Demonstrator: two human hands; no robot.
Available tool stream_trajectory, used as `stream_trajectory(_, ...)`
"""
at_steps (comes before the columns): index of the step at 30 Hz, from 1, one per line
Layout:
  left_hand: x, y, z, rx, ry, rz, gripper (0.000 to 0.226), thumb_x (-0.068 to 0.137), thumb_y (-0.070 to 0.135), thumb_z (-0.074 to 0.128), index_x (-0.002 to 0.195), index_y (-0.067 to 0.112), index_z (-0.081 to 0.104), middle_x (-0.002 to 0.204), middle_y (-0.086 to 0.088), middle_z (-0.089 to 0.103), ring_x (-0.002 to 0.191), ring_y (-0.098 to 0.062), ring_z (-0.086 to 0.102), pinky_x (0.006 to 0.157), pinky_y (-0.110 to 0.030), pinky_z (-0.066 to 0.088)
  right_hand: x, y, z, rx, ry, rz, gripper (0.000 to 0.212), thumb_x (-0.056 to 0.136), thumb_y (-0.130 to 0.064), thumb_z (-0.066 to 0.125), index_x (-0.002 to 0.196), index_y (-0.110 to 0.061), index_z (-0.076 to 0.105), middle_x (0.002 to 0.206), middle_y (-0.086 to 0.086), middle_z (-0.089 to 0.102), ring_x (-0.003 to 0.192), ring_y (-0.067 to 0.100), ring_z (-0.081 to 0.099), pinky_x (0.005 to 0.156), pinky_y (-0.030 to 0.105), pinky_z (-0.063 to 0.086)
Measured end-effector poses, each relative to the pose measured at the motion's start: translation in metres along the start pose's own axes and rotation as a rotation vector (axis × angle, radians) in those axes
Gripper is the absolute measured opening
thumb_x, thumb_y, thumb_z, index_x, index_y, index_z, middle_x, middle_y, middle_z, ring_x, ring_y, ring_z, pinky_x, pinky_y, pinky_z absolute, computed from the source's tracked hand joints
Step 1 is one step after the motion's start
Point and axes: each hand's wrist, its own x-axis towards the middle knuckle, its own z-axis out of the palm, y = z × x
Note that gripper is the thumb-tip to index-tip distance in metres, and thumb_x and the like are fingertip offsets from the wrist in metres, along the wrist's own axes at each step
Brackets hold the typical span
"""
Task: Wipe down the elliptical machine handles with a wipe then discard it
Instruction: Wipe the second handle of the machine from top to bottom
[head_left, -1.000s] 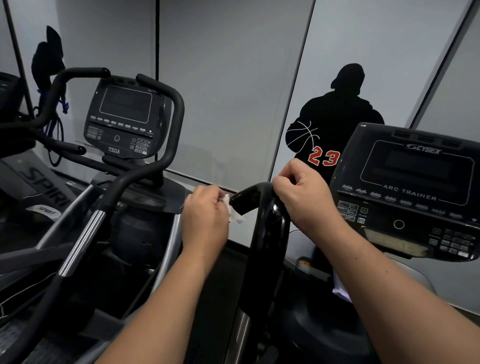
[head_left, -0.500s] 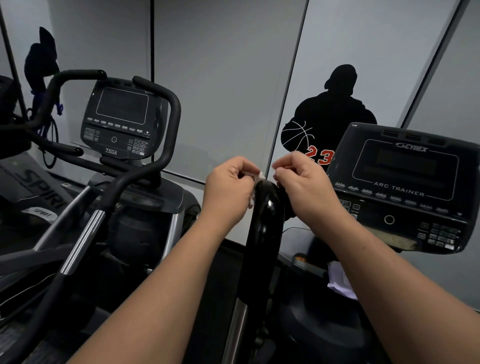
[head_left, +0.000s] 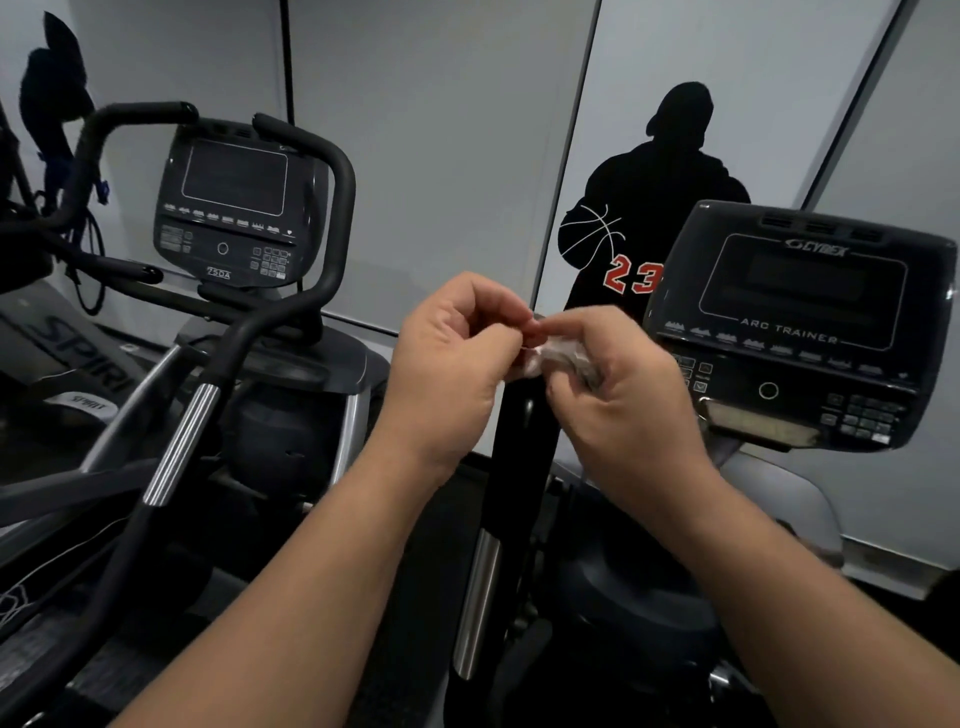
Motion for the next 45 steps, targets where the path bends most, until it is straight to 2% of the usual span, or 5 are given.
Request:
stream_trajectory(15,-0.125,-0.081,-0.040,0.390,0.087,-0.255,0.015,0.085,0.024,0.069,0.096,0.035,0.068,0.091,0.003,0.069,0.085,-0.009,0.066,0.080,-0.024,0.053,-0.166,0.022,0.057,-0.202,-0.187,-0.040,0.012,0.082,-0.018,0.063,0.093,-0.016,0.061,0.090,-0.001,0.055,0.078,0.024,0.054,0.063,0.043,0.050)
stream_trajectory(29,-0.128,-0.086,-0.039,0.403,0.092,-0.295,0.027,0.088,0.014,0.073,0.091,0.041,0.069,0.085,0.010,0.072,0.083,-0.008,0.068,0.083,-0.031,0.056,-0.213,0.048,0.075,-0.151,-0.334,0.021,0.017,0.083,-0.020,0.058,0.088,-0.027,0.043,0.090,-0.012,0.041,0.079,0.016,0.048,0.065,0.031,0.042)
stream_trajectory(35,-0.127,-0.084,-0.038,0.441,0.084,-0.294,0.026,0.088,0.012,0.072,0.086,0.037,0.067,0.084,0.013,0.072,0.079,-0.002,0.067,0.076,-0.021,0.054,-0.163,0.030,0.064,0.079,-0.033,0.144,0.014,0.091,-0.016,0.058,0.092,-0.028,0.052,0.084,-0.009,0.051,0.075,0.014,0.053,0.066,0.030,0.047)
stream_trajectory(41,-0.127,-0.085,-0.038,0.431,0.088,-0.300,0.025,0.089,0.010,0.072,0.087,0.035,0.068,0.081,0.015,0.072,0.077,0.000,0.066,0.073,-0.015,0.051,-0.233,0.041,0.087,0.014,-0.345,0.262,0.012,0.088,-0.026,0.054,0.085,-0.031,0.044,0.083,-0.015,0.046,0.075,0.012,0.051,0.067,0.039,0.051)
stream_trajectory(45,-0.128,-0.084,-0.037,0.434,0.086,-0.291,0.021,0.089,0.011,0.071,0.089,0.032,0.068,0.084,0.011,0.073,0.079,-0.002,0.068,0.072,-0.016,0.052,-0.185,0.029,0.074,0.166,-0.109,0.351,0.014,0.093,-0.016,0.059,0.087,-0.028,0.054,0.082,-0.011,0.055,0.074,0.009,0.056,0.065,0.026,0.046)
